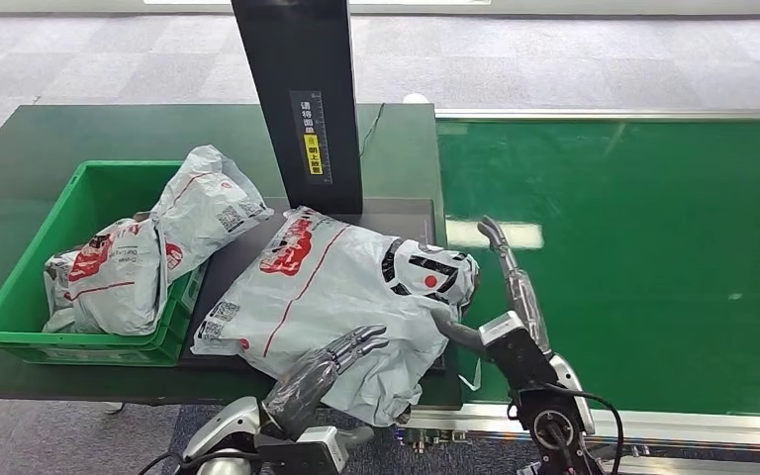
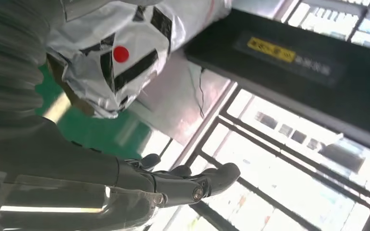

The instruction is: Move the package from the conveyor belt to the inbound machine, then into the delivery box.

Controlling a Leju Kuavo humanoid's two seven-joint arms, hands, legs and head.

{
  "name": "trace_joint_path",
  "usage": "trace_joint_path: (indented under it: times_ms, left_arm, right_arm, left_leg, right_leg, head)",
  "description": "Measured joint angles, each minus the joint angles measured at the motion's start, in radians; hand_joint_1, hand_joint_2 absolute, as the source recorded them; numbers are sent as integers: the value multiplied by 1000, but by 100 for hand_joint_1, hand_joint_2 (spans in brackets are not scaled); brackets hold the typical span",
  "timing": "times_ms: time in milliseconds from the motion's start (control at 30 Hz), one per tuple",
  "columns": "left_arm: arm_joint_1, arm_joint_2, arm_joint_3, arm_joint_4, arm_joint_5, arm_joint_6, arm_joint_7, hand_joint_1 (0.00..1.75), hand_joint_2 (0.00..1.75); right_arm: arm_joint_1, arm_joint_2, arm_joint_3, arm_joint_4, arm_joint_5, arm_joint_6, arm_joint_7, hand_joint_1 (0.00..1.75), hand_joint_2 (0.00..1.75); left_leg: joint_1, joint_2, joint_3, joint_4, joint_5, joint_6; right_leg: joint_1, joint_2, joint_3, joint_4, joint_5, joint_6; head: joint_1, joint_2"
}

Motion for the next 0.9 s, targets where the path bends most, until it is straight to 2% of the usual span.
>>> trace_joint_path:
  times_ms: [100, 233, 533, 733, 767, 800, 900]
  left_arm:
    - [-8, 3, -14, 9, -20, 11, 30, 0, 175]
    - [-22, 2, -18, 23, -124, 103, 148, 0, 175]
    - [-34, -1, -18, 41, -161, 133, 182, 0, 175]
    - [-31, -14, 17, 46, -265, 206, 304, 0, 175]
    - [-29, -20, 31, 46, -269, 216, 320, 7, 175]
    - [-26, -27, 45, 47, -269, 226, 334, 34, 175]
    - [-15, -44, 90, 50, -271, 251, 367, 151, 175]
  right_arm:
    - [24, 14, -43, -45, -16, -4, -7, 0, 175]
    - [58, 31, -88, -96, -29, 0, -12, 0, 175]
    - [87, 46, -126, -145, -31, 5, -12, 0, 175]
    - [101, 56, -142, -163, -31, 26, -10, 0, 175]
    - [106, 59, -146, -168, -31, 31, -8, 0, 175]
    - [110, 61, -150, -173, -30, 36, -6, 0, 175]
    - [125, 67, -160, -188, -27, 45, -3, 0, 175]
  left_leg:
    - [0, 0, 0, 0, 0, 0]
    - [0, 0, 0, 0, 0, 0]
    - [0, 0, 0, 0, 0, 0]
    - [0, 0, 0, 0, 0, 0]
    - [0, 0, 0, 0, 0, 0]
    - [0, 0, 0, 0, 0, 0]
    - [0, 0, 0, 0, 0, 0]
  right_leg:
    - [0, 0, 0, 0, 0, 0]
    - [0, 0, 0, 0, 0, 0]
    - [0, 0, 0, 0, 0, 0]
    - [0, 0, 0, 0, 0, 0]
    - [0, 0, 0, 0, 0, 0]
    - [0, 0, 0, 0, 0, 0]
    - [0, 0, 0, 0, 0, 0]
  head:
    - [0, 0]
    - [0, 0]
    - [0, 0]
    - [0, 0]
    - [0, 0]
    - [0, 0]
    - [0, 0]
